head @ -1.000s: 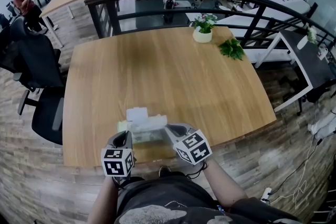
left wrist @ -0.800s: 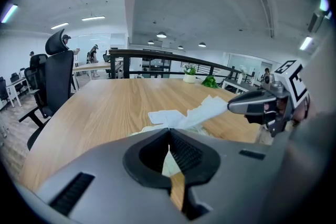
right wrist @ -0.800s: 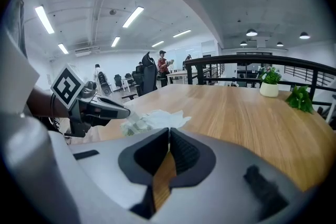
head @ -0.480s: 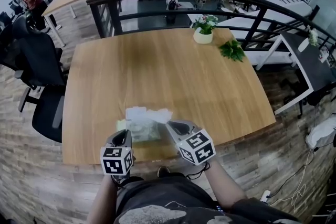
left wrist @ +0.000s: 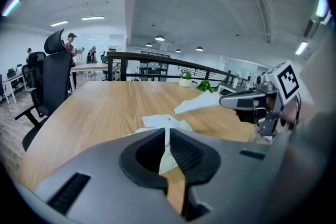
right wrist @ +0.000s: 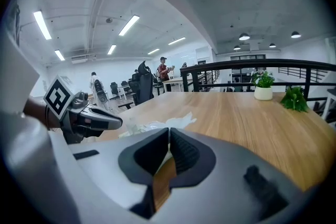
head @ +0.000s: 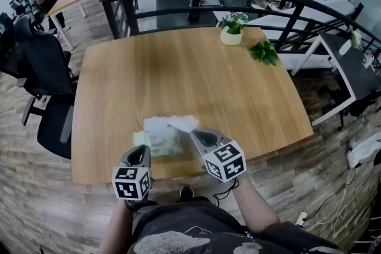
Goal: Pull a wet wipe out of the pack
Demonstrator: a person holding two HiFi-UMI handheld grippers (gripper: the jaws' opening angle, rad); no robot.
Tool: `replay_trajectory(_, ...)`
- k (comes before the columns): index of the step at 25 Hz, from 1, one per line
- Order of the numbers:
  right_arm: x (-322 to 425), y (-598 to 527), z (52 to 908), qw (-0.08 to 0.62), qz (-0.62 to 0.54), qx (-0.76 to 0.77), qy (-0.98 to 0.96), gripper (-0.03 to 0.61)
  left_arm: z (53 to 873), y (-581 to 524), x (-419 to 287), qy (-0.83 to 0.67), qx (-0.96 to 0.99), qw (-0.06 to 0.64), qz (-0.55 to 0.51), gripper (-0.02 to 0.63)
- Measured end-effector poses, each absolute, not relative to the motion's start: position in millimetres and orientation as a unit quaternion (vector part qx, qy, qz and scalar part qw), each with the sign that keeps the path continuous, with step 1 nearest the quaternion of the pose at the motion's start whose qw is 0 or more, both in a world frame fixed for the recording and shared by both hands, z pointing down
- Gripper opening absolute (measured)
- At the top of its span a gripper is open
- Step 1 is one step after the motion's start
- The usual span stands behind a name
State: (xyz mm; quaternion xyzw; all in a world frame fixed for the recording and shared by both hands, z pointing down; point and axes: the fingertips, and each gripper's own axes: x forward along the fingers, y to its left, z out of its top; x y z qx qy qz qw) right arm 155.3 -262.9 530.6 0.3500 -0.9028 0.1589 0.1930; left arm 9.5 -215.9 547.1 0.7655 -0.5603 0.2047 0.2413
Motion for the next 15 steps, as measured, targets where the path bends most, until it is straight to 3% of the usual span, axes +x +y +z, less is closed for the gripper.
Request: replay_trajectory(15, 139.2, -238.5, 505.2, 0.170, 0.163, 0.441, -0.866, 0.029, 517.6, -206.2, -23.3, -0.516, 0.809, 0.211, 0.185, 0.017)
